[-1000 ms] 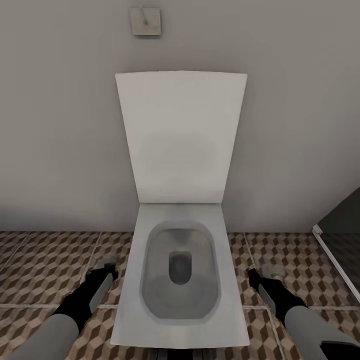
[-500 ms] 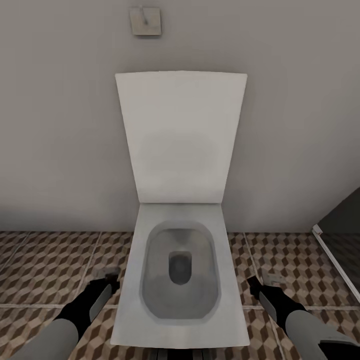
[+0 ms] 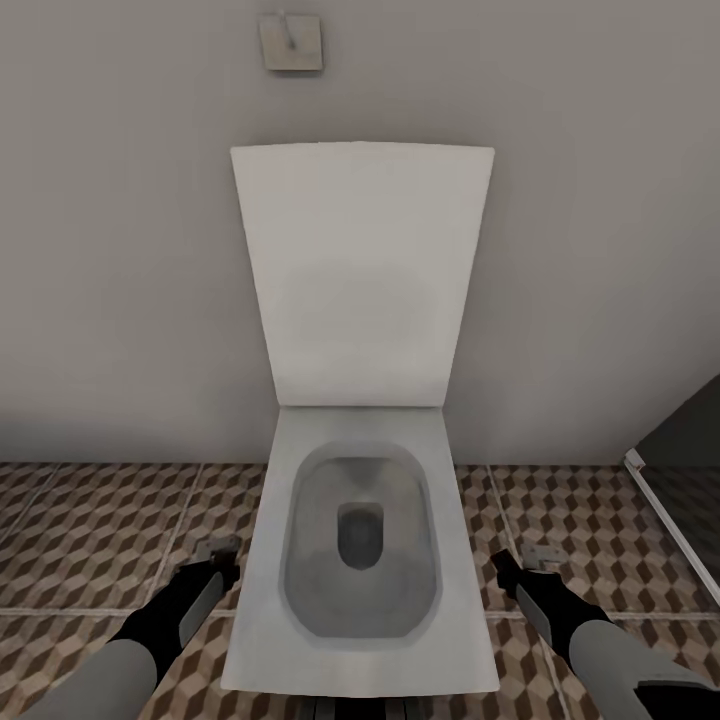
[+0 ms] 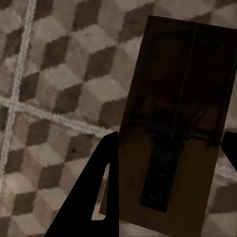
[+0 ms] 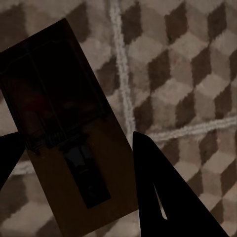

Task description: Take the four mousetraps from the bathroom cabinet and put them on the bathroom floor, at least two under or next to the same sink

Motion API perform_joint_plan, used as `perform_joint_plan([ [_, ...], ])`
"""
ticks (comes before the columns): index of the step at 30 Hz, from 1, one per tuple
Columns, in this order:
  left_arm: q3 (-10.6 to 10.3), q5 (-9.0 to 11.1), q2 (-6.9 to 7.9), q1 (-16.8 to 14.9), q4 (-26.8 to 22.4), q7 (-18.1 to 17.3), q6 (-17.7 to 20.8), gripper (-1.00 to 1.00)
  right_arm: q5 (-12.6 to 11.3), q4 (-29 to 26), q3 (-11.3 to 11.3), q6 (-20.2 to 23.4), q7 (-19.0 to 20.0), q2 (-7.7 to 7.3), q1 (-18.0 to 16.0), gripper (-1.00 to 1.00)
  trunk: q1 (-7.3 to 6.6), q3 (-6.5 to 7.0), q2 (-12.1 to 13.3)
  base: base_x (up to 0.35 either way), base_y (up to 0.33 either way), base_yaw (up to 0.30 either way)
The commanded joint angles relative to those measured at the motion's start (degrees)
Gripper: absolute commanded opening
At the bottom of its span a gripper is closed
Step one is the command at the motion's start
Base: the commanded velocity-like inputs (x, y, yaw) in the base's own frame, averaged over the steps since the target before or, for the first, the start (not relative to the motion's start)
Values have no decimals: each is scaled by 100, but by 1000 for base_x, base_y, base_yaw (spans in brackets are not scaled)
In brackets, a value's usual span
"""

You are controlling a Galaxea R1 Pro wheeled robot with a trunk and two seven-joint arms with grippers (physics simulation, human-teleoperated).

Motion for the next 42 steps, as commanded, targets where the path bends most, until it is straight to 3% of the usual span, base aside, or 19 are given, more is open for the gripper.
perform_joint_plan([
  [1, -48, 58, 8, -2, -5, 51, 10, -100, -48, -13, 15, 27, -6, 0, 0, -100, -1, -4, -2, 0, 0, 0],
  [19, -54, 61, 7, -4, 54, 50, -13, -100, -79, -8, 28, 73, 1, 11, 4, -100, -1, -4, -2, 0, 0, 0],
  [31, -52, 56, -8, -3, 678, 45, -383, -100, -131, 454, 7, 132, 70, 130, 3, -100, -1, -4, -2, 0, 0, 0],
  [42, -54, 55, -19, -2, 747, 42, -473, -100, -103, 504, 13, 712, 415, 139, 4, -100, -1, -4, -2, 0, 0, 0],
])
